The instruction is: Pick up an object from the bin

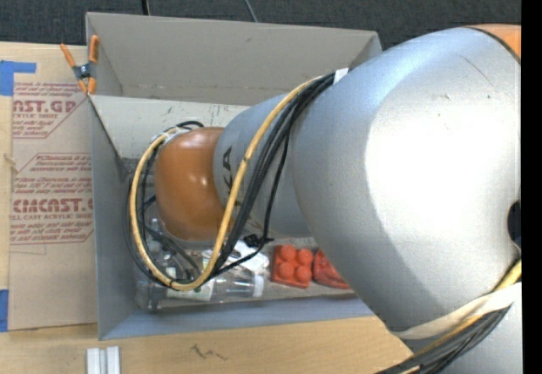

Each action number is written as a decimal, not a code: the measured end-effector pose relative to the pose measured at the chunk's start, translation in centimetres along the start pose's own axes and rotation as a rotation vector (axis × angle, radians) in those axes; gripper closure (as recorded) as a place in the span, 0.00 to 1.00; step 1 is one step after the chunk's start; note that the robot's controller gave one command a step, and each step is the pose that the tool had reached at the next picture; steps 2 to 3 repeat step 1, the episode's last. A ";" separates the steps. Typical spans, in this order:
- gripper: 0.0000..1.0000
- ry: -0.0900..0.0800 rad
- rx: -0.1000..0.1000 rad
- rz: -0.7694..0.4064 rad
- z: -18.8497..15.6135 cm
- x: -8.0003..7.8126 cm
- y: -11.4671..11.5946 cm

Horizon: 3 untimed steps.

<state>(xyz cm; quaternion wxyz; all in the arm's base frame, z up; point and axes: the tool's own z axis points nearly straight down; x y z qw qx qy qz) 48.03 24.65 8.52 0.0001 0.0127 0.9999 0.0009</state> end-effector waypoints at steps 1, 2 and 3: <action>1.00 0.001 0.001 0.000 -1.1 0.0 0.0; 1.00 0.001 0.001 0.000 -1.1 0.0 0.0; 1.00 0.001 0.001 0.000 -1.1 0.0 0.0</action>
Offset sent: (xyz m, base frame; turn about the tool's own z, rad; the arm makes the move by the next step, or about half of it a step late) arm -0.0001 -0.0001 0.0974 0.0000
